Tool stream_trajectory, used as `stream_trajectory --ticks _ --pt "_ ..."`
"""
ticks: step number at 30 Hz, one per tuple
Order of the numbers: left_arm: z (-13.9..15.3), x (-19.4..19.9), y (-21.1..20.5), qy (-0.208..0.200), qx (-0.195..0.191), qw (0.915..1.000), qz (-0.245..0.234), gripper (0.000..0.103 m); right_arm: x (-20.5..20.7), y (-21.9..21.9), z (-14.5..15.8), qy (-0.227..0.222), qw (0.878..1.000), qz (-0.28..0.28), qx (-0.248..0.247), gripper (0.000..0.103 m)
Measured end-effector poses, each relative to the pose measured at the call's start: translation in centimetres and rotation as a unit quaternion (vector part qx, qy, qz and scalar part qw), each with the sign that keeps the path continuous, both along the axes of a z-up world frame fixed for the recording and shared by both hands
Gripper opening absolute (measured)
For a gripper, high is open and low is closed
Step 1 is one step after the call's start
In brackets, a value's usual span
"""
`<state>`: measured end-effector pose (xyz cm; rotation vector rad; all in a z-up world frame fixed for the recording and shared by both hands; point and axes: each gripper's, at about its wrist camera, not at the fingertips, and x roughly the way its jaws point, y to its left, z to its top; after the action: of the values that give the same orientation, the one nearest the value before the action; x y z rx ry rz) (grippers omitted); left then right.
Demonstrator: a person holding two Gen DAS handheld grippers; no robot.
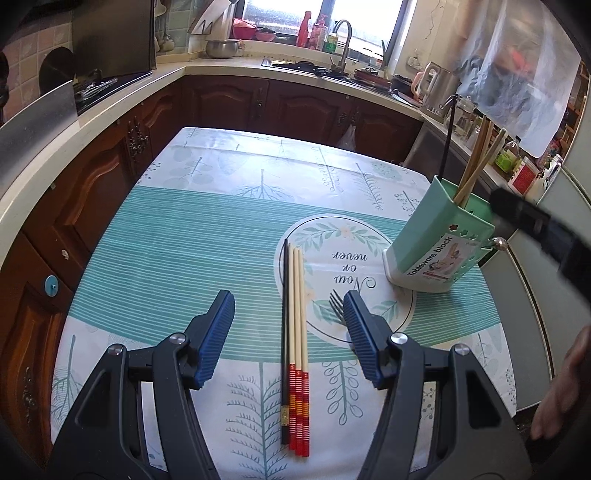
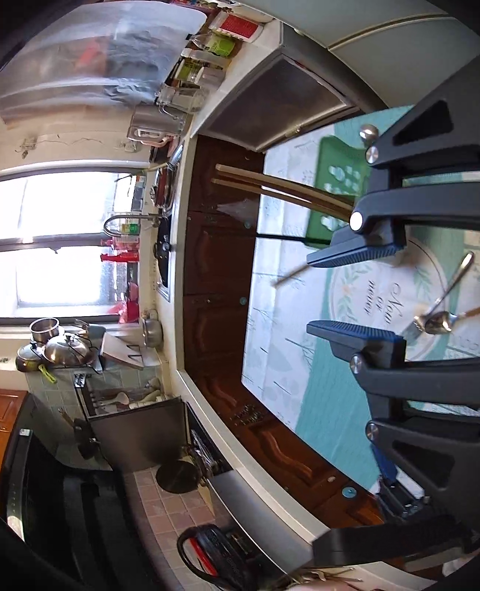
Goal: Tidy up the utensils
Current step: 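Move both open grippers back over the remaining chopsticks, fork and spoon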
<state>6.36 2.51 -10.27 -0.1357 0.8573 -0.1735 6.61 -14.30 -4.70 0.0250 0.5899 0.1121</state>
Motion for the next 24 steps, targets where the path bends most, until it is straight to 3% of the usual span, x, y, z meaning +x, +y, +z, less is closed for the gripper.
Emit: stream_trajectory --ticks 12,24 --pt "-0.6 -1.4 1.4 0.012 0.014 0.9998 0.007 0.058 -2.0 2.8 -5.6 0.070 0.997 0.013 0.022 0.030" --pt "-2.1 -0.6 1.4 0.044 0.038 0.9983 0.002 0.058 -1.4 4.0 -8.2 0.130 0.990 0.038 0.029 0.030"
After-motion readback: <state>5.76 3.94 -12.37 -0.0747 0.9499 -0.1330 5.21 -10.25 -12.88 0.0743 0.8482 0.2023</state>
